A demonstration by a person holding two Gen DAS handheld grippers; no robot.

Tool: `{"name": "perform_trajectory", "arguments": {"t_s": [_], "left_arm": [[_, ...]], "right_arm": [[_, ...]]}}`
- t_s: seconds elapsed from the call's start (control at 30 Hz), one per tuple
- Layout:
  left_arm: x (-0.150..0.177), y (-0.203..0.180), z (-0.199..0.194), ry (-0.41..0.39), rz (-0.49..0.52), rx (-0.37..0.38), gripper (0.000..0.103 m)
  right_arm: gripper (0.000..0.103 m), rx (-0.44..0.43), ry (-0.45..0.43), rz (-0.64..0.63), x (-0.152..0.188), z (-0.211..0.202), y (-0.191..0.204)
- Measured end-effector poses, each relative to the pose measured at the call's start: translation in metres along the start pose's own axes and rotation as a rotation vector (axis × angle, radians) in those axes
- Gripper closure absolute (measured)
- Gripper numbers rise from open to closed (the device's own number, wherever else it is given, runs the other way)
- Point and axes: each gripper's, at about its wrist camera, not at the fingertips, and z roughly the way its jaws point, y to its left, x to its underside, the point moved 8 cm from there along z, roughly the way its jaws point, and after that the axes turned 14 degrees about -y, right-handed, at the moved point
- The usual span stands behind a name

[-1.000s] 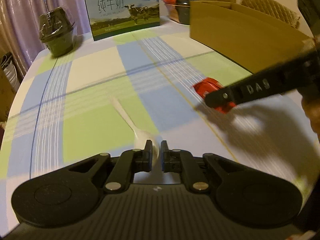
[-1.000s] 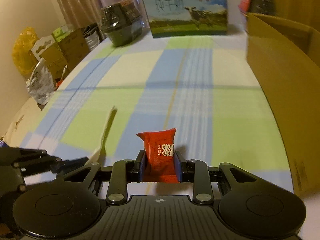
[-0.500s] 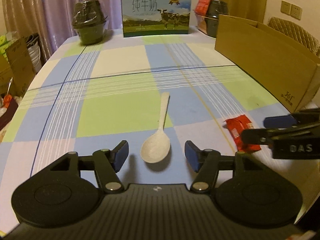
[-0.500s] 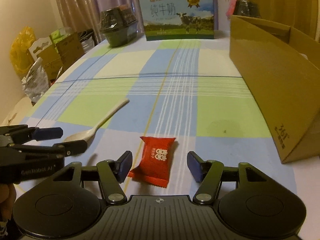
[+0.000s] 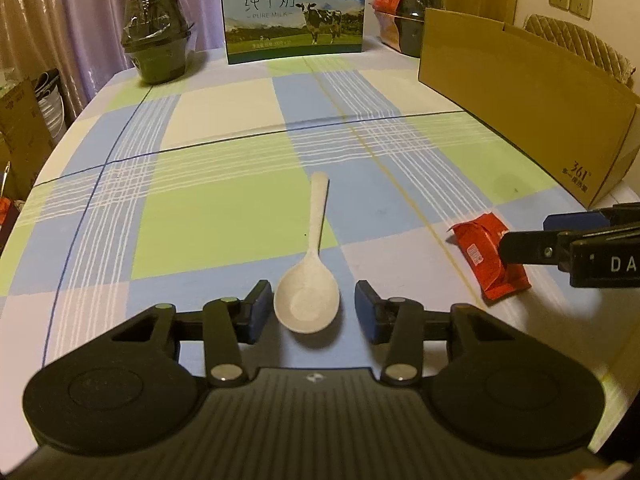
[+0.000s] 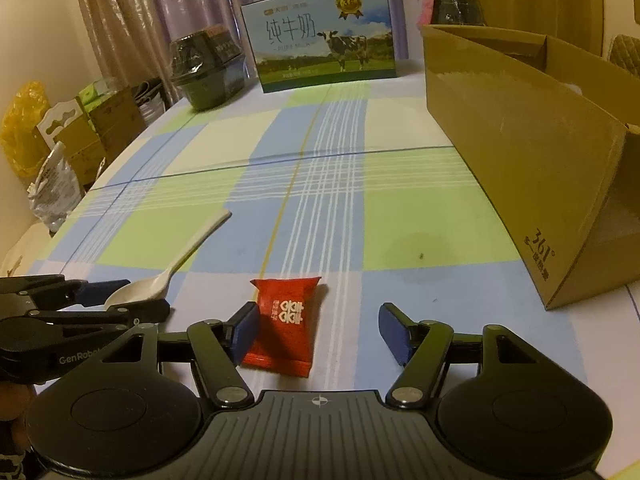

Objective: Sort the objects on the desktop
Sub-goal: 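Lift the spoon with the left tool while right holds the candy packet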

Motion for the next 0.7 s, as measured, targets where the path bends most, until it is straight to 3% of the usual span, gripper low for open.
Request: {"name": "perform_trajectory", "arguments": {"t_s": [0.27,0.43,0.7], "left_arm": [[0.0,0.001,0.0,-0.008,0.049,0.006,0.065],[0.0,0.0,0.002,-0.006,0.045,0.021,0.074],[-0.001,0.0,-0.002,0.008,0.019,0.025,0.076]], "right_arm": [[0.039,-0.004,-0.002,0.002,0.0,0.001,0.004],[0.039,-0.005,0.006,0.002,0.002,0.003,0.006],[0.038,-0.011,-0.001,-0.062,0.004,0.005,0.013]]}}
